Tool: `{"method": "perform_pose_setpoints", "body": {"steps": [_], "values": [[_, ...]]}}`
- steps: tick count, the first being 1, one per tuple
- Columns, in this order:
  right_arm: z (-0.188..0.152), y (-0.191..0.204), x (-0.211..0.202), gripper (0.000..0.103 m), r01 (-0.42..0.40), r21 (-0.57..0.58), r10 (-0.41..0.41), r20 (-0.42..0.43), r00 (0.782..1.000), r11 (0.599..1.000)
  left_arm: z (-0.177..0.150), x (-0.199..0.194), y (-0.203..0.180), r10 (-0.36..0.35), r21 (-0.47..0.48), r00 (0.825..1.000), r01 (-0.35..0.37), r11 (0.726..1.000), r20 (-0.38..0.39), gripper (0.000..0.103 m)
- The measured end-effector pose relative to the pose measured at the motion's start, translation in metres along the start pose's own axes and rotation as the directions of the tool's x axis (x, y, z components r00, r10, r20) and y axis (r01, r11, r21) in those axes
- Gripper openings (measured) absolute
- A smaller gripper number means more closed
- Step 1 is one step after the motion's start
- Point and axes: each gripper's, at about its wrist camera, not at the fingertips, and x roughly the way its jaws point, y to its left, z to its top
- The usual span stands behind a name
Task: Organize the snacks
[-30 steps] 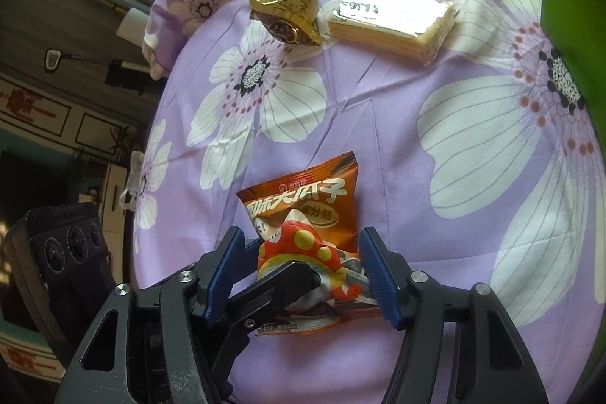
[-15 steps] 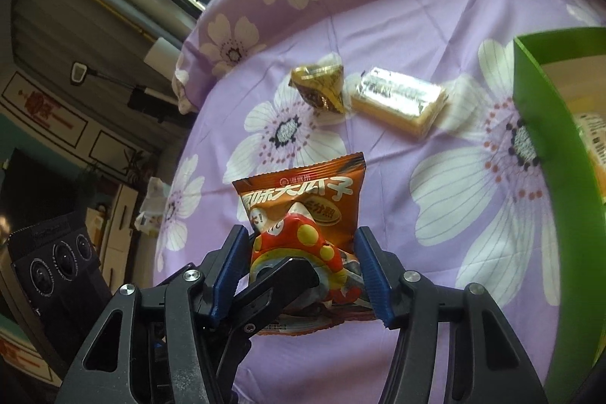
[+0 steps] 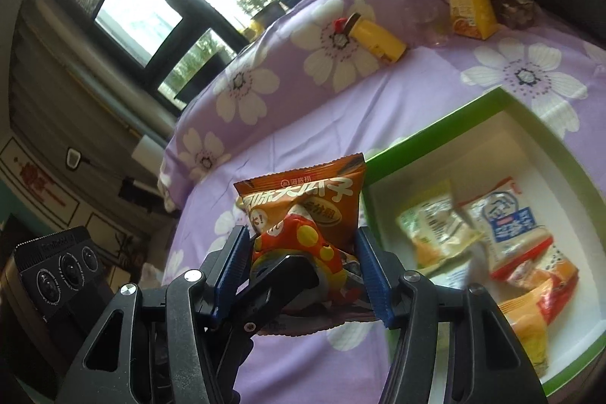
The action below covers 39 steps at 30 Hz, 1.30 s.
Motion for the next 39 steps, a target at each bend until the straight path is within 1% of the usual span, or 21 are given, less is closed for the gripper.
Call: {"method": "perform_pose_setpoints", "body": {"steps": [5,9,11,17,19,21,24,26,27,29,30,32,33,35,38,39], "values": [[0.012,-0.041,-0.018,0.060,0.045,0.079,-0.049,0.045,0.998,0.996,0.010,0.043,-0.019,-0.064,0.028,0.997,0.066,0.997,-0.051,0.042],[0.021,-0.070,-0.019,0.060,0.065,0.152,-0.074,0.057,0.996,0.986,0.014,0.073,-0.028,-0.091,0.027,0.991,0.094,0.995,-0.100,0.041],[0.023,-0.084,-0.017,0.060,0.080,0.189,-0.091,0.049,0.995,0.979,0.013,0.087,-0.028,-0.109,0.005,0.985,0.110,0.994,-0.137,0.041],[0.023,-0.113,-0.013,0.060,0.139,0.268,-0.149,0.017,0.989,0.953,0.004,0.117,-0.024,-0.172,-0.090,0.966,0.157,0.983,-0.191,0.042],[0.022,-0.120,-0.011,0.060,0.164,0.286,-0.172,0.006,0.985,0.944,-0.001,0.123,-0.023,-0.182,-0.119,0.962,0.160,0.980,-0.206,0.042],[0.021,-0.123,-0.009,0.060,0.192,0.295,-0.199,-0.007,0.980,0.936,-0.004,0.124,-0.020,-0.178,-0.148,0.962,0.149,0.978,-0.209,0.042],[0.019,-0.121,-0.009,0.060,0.221,0.287,-0.231,-0.002,0.973,0.932,-0.004,0.113,-0.013,-0.190,-0.182,0.963,0.155,0.971,-0.190,0.044],[0.020,-0.114,-0.012,0.061,0.237,0.267,-0.251,0.019,0.968,0.934,-0.002,0.101,-0.009,-0.187,-0.189,0.967,0.154,0.970,-0.173,0.050],[0.020,-0.110,-0.013,0.062,0.232,0.258,-0.248,0.032,0.968,0.938,-0.001,0.095,-0.007,-0.179,-0.184,0.970,0.148,0.972,-0.164,0.052],[0.020,-0.102,-0.016,0.064,0.230,0.238,-0.249,0.053,0.967,0.944,-0.001,0.081,-0.002,-0.151,-0.165,0.977,0.126,0.978,-0.148,0.058],[0.020,-0.097,-0.017,0.065,0.240,0.228,-0.260,0.062,0.964,0.944,-0.002,0.072,0.002,-0.138,-0.161,0.981,0.116,0.980,-0.136,0.061],[0.018,-0.089,-0.016,0.066,0.275,0.202,-0.294,0.073,0.953,0.940,-0.004,0.052,0.013,-0.121,-0.170,0.987,0.101,0.980,-0.107,0.070],[0.018,-0.085,-0.015,0.067,0.292,0.188,-0.310,0.075,0.948,0.938,-0.005,0.042,0.019,-0.109,-0.179,0.989,0.090,0.980,-0.096,0.072],[0.017,-0.077,-0.013,0.071,0.301,0.164,-0.316,0.074,0.946,0.939,-0.010,0.022,0.034,-0.071,-0.195,0.994,0.053,0.979,-0.084,0.080],[0.014,-0.062,-0.009,0.079,0.270,0.131,-0.281,0.081,0.956,0.954,-0.019,-0.006,0.055,0.015,-0.216,0.998,-0.030,0.976,-0.069,0.084],[0.012,-0.056,-0.008,0.080,0.262,0.117,-0.272,0.085,0.958,0.958,-0.024,-0.016,0.064,0.040,-0.229,0.997,-0.053,0.972,-0.062,0.085]]}}
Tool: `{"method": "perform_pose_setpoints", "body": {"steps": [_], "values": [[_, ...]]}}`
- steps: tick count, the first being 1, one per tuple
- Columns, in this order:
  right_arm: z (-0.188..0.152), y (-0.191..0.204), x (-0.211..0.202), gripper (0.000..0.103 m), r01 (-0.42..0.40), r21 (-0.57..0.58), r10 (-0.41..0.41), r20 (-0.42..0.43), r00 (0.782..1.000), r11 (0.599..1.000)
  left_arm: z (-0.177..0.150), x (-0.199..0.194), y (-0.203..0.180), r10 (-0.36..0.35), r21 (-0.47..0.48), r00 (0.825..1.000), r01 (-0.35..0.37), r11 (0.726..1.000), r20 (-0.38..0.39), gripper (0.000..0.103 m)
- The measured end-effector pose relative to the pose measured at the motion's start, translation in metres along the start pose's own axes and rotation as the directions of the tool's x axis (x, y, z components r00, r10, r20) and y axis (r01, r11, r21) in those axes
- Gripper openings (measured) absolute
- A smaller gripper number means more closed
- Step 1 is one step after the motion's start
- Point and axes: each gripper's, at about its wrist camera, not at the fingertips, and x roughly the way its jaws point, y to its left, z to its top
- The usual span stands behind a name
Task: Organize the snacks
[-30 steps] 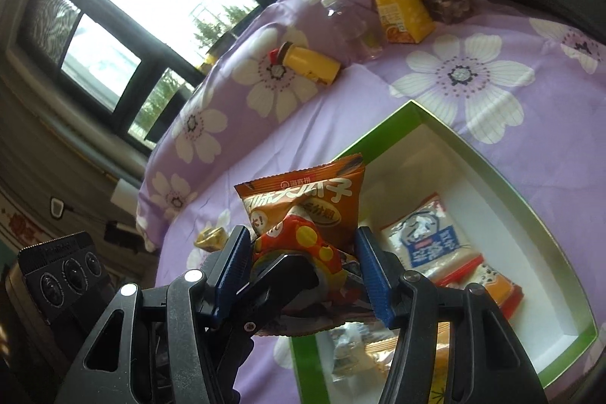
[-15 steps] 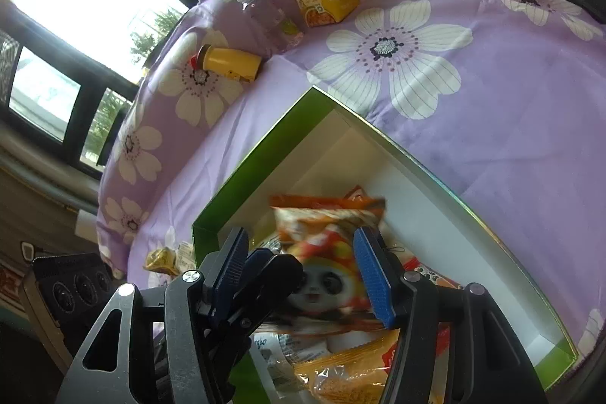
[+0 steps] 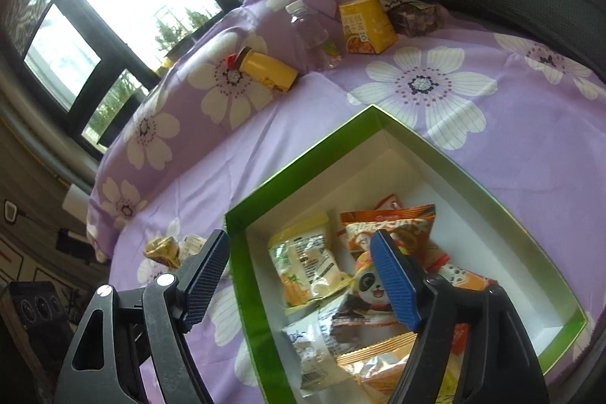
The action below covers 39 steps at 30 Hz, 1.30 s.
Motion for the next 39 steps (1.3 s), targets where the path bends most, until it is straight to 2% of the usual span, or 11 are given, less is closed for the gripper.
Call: {"method": "perform_pose_setpoints", "body": {"steps": [7,11,15,19,24,27,30,34,36,37,39], "values": [[-0.017,0.044,0.004,0.083,-0.044,-0.097,0.044,-0.002,0.999,0.994,-0.018,-0.050,0.072,0.173,-0.092,0.985,-0.174,0.980,-0.018,0.092],[-0.030,0.074,0.017,0.083,-0.087,-0.158,0.082,-0.037,0.996,0.984,-0.031,-0.072,0.124,0.271,-0.181,0.962,-0.271,0.946,-0.021,0.093],[-0.042,0.112,0.041,0.083,-0.120,-0.220,0.100,-0.098,0.990,0.968,-0.035,-0.080,0.163,0.295,-0.285,0.954,-0.297,0.911,-0.049,0.093],[-0.050,0.162,0.080,0.083,-0.152,-0.290,0.100,-0.187,0.977,0.945,-0.029,-0.084,0.178,0.312,-0.319,0.949,-0.308,0.896,-0.040,0.093],[-0.049,0.218,0.137,0.083,-0.202,-0.296,0.114,-0.287,0.951,0.934,-0.028,-0.088,0.189,0.305,-0.356,0.951,-0.303,0.884,-0.052,0.093],[-0.049,0.246,0.174,0.083,-0.156,-0.325,0.054,-0.302,0.952,0.933,-0.029,-0.086,0.193,0.288,-0.365,0.954,-0.297,0.882,-0.082,0.093],[-0.052,0.269,0.208,0.083,-0.106,-0.382,-0.019,-0.310,0.950,0.918,-0.027,-0.088,0.195,0.290,-0.377,0.954,-0.296,0.877,-0.074,0.093],[-0.053,0.284,0.236,0.083,-0.028,-0.422,-0.101,-0.279,0.955,0.906,-0.025,-0.086,0.192,0.289,-0.330,0.953,-0.302,0.894,-0.090,0.093],[-0.056,0.286,0.250,0.083,-0.021,-0.438,-0.123,-0.298,0.947,0.899,-0.025,-0.087,0.195,0.301,-0.344,0.950,-0.311,0.886,-0.083,0.093],[-0.058,0.286,0.257,0.080,-0.014,-0.445,-0.138,-0.308,0.941,0.895,-0.026,-0.088,0.196,0.303,-0.351,0.950,-0.312,0.883,-0.082,0.093],[-0.062,0.282,0.265,0.066,0.032,-0.477,-0.197,-0.299,0.934,0.878,-0.025,-0.087,0.198,0.291,-0.353,0.953,-0.303,0.885,-0.089,0.093]]}}
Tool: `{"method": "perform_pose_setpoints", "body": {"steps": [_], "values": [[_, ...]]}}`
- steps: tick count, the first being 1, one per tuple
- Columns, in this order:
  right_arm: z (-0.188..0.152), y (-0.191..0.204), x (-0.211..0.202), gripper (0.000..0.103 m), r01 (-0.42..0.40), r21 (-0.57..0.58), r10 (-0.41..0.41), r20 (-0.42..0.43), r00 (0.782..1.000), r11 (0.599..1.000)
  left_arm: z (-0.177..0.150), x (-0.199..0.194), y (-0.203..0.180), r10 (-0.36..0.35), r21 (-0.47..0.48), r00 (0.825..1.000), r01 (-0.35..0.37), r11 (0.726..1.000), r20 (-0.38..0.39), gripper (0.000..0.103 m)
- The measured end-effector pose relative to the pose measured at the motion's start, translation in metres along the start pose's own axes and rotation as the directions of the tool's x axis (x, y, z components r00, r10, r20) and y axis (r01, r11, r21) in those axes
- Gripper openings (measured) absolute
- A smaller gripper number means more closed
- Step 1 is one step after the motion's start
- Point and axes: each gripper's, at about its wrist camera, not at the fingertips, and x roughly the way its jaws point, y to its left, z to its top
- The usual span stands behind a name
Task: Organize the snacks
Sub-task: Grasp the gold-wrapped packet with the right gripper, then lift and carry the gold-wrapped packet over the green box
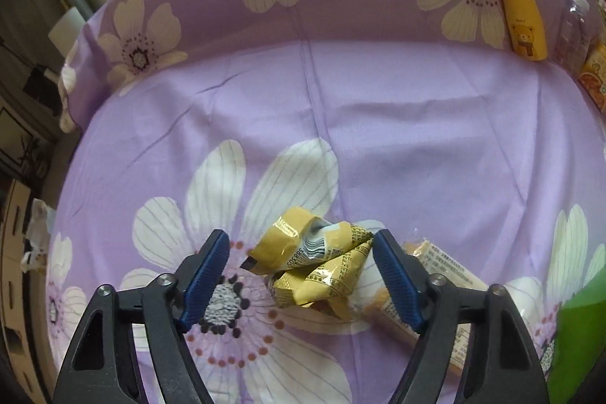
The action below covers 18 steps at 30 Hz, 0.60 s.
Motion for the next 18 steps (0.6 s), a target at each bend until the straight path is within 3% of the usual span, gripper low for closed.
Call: {"method": "perform_pose_setpoints", "body": {"steps": [1,4,8,13,18], "values": [[-0.002,-0.002,0.003,0.061,0.028,-0.009,-0.028,-0.007,1.000,1.000,0.000,0.001,0.000,-0.006,0.001,1.000,0.006,1.000,-0.005,0.093],[-0.009,-0.013,-0.006,0.048,-0.048,0.015,0.048,0.011,0.999,0.999,0.000,0.004,0.001,-0.006,-0.006,1.000,0.006,1.000,-0.004,0.093],[-0.025,-0.026,-0.023,0.046,-0.189,0.067,0.191,-0.028,0.981,0.980,-0.004,0.007,-0.003,0.003,0.009,1.000,-0.002,1.000,-0.006,0.092],[-0.064,-0.039,-0.046,0.046,-0.376,0.122,0.386,-0.082,0.919,0.919,-0.012,0.018,-0.021,-0.027,0.082,0.999,0.029,0.996,-0.030,0.092],[-0.103,-0.050,-0.062,0.046,-0.479,0.181,0.501,-0.101,0.860,0.859,-0.027,0.029,-0.033,-0.055,0.111,0.998,0.060,0.992,-0.044,0.088]]}}
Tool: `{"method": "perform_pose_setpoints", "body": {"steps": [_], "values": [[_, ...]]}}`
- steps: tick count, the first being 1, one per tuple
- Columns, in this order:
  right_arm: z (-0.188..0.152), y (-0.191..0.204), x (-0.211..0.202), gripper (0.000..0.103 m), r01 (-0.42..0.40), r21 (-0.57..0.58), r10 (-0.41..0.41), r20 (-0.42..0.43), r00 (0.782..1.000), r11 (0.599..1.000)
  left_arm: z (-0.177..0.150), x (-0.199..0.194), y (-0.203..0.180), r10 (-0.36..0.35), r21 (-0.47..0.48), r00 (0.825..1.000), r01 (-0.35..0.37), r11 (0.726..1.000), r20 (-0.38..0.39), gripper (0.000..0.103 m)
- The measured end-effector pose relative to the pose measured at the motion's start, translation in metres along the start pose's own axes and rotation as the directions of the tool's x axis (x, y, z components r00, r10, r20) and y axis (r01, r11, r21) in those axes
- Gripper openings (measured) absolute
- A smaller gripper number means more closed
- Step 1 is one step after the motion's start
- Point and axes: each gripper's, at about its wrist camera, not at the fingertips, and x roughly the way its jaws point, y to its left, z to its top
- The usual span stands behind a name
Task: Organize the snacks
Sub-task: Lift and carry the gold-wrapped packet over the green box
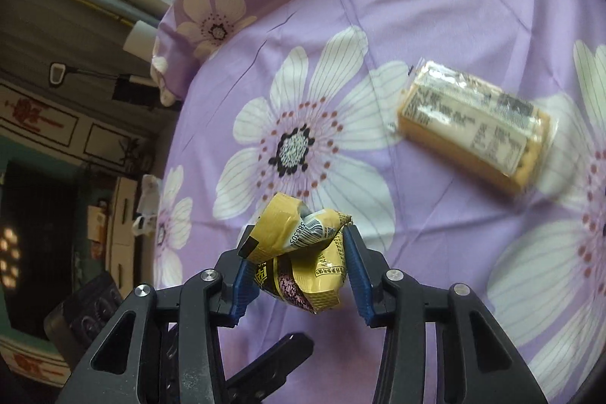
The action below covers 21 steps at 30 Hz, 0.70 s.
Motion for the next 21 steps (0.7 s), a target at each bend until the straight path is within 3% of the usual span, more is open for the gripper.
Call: {"method": "perform_pose_setpoints", "body": {"steps": [3,9,14,21], "values": [[-0.018,-0.004,-0.012,0.046,-0.014,0.007,0.014,0.010,1.000,1.000,-0.004,0.004,-0.006,-0.085,0.004,0.996,0.085,0.996,-0.020,0.082],[-0.035,-0.010,-0.046,0.046,-0.026,0.020,0.025,0.080,0.997,0.999,-0.017,0.000,-0.038,-0.230,0.066,0.973,0.232,0.970,-0.035,0.048],[-0.050,-0.017,-0.079,0.046,-0.060,0.011,0.058,0.167,0.984,0.998,-0.020,-0.011,-0.080,-0.269,0.186,0.963,0.265,0.946,-0.006,0.033],[-0.048,-0.039,-0.139,0.046,-0.067,0.043,0.051,0.306,0.951,0.997,-0.009,-0.003,-0.145,-0.316,0.285,0.949,0.302,0.910,0.002,0.031]]}}
